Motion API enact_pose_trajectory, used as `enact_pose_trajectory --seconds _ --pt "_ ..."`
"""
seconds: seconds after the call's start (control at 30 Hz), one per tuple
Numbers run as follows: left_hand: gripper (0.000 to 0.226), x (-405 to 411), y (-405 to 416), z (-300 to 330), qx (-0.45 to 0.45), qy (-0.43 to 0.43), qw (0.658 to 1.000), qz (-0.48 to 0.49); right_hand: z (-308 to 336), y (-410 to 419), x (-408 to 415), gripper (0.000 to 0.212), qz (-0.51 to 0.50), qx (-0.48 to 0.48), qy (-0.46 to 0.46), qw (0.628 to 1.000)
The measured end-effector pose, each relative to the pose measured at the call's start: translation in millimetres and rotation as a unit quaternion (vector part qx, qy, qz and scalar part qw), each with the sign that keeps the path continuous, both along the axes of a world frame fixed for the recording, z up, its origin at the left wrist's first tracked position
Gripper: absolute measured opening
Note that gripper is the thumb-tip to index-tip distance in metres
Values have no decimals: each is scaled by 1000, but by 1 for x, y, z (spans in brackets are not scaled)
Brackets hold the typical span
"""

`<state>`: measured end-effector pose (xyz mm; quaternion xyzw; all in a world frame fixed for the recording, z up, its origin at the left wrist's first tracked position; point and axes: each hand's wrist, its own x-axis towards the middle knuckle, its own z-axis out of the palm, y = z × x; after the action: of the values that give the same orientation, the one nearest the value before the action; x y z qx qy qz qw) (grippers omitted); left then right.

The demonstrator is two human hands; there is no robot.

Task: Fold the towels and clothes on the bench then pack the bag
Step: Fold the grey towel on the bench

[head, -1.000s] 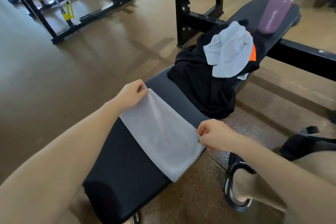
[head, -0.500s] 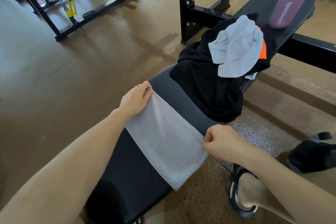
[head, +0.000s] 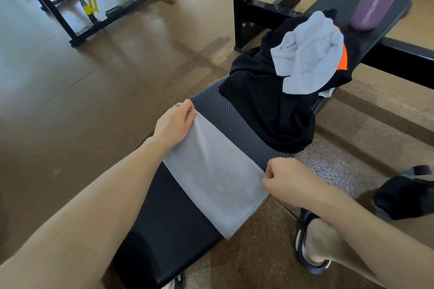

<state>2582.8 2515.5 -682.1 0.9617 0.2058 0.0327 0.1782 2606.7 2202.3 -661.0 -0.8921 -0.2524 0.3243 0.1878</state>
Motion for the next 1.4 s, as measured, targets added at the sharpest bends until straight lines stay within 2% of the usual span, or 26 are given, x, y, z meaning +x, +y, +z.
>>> enact_pose_trajectory --seconds 0.17,0.27,0.43,0.5,0.6,0.7,0.77,1.2,1.4 --pt "13 0 -5 -4 24 -27 999 6 1 1 -3 9 5 -5 -14 1000" --pt "18 2 -8 -4 66 -13 997 22 2 1 -3 10 7 -10 -9 1000" --pt "25 -3 -26 12 229 16 973 0 6 2 -3 14 7 -21 8 1000" --pt "34 -15 -43 18 259 -4 963 -79 9 3 -4 16 8 -23 18 1000" --pt "42 -33 -65 18 245 -53 925 -287 12 3 -5 13 7 -21 19 1000" --pt "30 -28 -71 13 217 -30 899 -379 13 3 -7 8 -7 -17 13 1000" --pt "20 -22 -74 14 201 -9 899 -389 12 2 -8 8 -6 -15 4 1000" --pt "17 -3 -78 31 226 51 859 -456 8 -1 -10 17 18 -12 -48 999" --pt "6 -1 -81 26 255 34 855 -451 9 0 -11 22 21 -20 -30 999"
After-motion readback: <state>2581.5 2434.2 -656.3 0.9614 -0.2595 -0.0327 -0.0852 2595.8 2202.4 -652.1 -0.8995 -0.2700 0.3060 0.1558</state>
